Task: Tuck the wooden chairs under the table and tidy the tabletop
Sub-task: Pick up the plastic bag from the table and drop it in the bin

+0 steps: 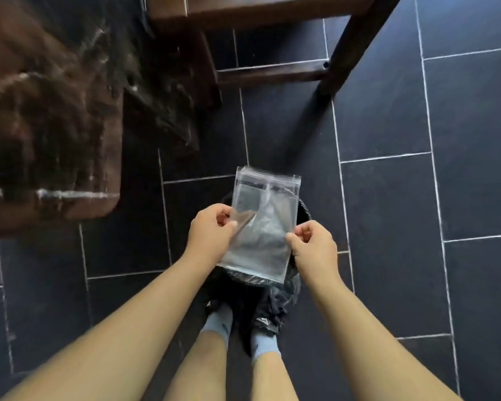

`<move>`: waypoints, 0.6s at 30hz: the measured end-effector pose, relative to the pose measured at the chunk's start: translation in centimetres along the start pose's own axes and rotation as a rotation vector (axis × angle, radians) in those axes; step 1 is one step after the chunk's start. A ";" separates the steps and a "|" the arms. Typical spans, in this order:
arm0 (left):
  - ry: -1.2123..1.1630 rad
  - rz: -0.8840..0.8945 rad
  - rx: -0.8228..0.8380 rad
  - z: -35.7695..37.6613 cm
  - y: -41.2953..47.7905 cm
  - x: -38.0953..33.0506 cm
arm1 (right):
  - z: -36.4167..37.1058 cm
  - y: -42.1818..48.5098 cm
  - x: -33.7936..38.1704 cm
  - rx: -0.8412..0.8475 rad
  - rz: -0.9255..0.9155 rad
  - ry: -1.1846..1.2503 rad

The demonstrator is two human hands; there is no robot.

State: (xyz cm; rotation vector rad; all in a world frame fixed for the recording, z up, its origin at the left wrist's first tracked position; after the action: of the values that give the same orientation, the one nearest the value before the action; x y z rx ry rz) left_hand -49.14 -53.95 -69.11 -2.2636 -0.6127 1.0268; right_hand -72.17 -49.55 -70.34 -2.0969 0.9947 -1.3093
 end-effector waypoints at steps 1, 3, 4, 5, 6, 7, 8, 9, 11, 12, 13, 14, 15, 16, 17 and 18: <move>-0.008 -0.012 0.000 0.5 0.5 0.8 | 0.4 0.5 -0.6 -0.003 0.006 -0.016; -0.017 -0.026 0.000 1.4 1.1 2.2 | 1.0 1.3 -1.6 -0.006 0.022 -0.056; -0.012 -0.035 0.006 1.8 1.3 2.8 | 1.2 1.5 -1.9 -0.008 0.027 -0.077; -0.007 -0.043 0.012 2.2 1.3 3.3 | 1.4 1.6 -2.3 -0.012 0.028 -0.095; -0.005 -0.048 0.017 2.5 1.3 3.7 | 1.5 1.7 -2.6 -0.016 0.028 -0.111; -0.007 -0.055 0.022 2.9 1.3 4.1 | 1.6 1.8 -2.8 -0.018 0.030 -0.128; -0.009 -0.064 0.029 3.3 1.3 4.4 | 1.5 1.9 -3.1 -0.018 0.034 -0.154; -0.007 -0.072 0.038 3.5 1.3 4.7 | 1.5 1.9 -3.3 -0.013 0.038 -0.191; 0.013 -0.084 0.066 3.8 1.4 5.0 | 1.4 1.9 -3.6 0.010 0.034 -0.287; 0.026 -0.086 0.086 3.9 1.4 5.1 | 1.3 1.8 -3.6 0.022 0.023 -0.327; 0.038 -0.081 0.104 4.0 1.3 4.9 | 1.2 1.6 -3.5 0.033 0.014 -0.351; 0.048 -0.072 0.118 3.8 1.3 4.5 | 0.9 1.4 -3.2 0.041 0.014 -0.357; 0.059 -0.064 0.127 3.5 1.2 3.9 | 0.6 1.1 -2.8 0.047 0.021 -0.352; 0.071 -0.056 0.133 3.1 1.1 3.3 | 0.1 0.7 -2.3 0.050 0.029 -0.342; 0.083 -0.048 0.138 2.7 0.9 2.5 | -0.3 0.3 -1.6 0.055 0.031 -0.332; 0.092 -0.037 0.147 2.1 0.4 1.5 | -0.9 -0.2 -0.8 0.061 0.027 -0.324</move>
State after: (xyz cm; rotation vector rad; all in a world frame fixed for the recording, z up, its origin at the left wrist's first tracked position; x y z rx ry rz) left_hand -49.80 -52.69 -71.34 -2.1497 -0.5211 0.9139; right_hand -73.10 -48.81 -70.26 -2.1519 0.8292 -0.9341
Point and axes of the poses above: each hand's wrist, its own y-axis towards the middle knuckle, its own z-axis out of the palm, x = y × z, the point moved 8 cm from there along y, towards the middle knuckle, and after that the axes turned 4 degrees about y, right-handed, at the moved point
